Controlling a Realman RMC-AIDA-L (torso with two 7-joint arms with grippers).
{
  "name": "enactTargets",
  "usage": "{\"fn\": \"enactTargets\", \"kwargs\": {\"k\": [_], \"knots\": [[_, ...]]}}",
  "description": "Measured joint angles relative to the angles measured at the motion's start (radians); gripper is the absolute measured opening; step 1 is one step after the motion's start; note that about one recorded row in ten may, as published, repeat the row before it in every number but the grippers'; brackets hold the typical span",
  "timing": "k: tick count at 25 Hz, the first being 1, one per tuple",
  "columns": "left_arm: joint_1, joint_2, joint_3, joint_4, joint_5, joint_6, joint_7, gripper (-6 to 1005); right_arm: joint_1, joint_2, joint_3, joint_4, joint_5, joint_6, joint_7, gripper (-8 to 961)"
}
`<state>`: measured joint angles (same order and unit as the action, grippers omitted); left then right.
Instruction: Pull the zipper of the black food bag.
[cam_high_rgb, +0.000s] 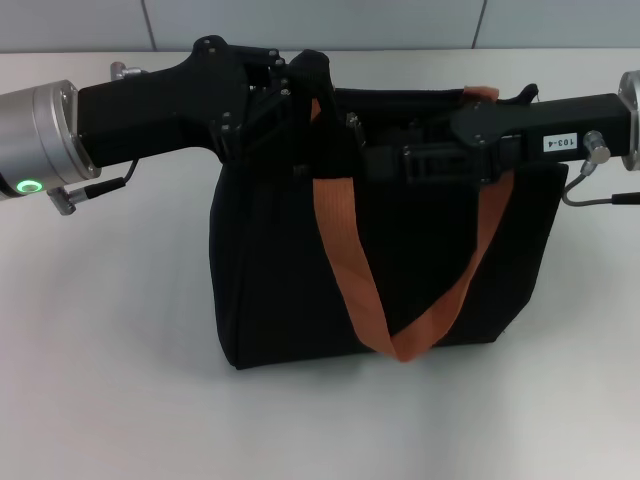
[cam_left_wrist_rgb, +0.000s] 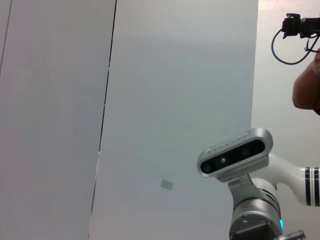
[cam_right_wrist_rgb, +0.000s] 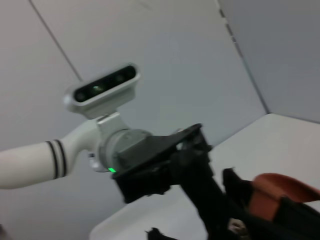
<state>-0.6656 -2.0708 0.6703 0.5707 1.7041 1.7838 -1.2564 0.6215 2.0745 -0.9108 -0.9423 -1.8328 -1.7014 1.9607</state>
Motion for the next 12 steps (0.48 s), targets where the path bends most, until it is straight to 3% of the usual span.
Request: {"fn": "enactTargets", "kwargs": {"k": [12], "knots": [[-0.001, 0.0, 0.003, 0.0, 0.0, 0.0, 0.003, 17, 0.006, 0.005, -0.024, 0.015, 0.008, 0.042, -0.043, 433]]}}
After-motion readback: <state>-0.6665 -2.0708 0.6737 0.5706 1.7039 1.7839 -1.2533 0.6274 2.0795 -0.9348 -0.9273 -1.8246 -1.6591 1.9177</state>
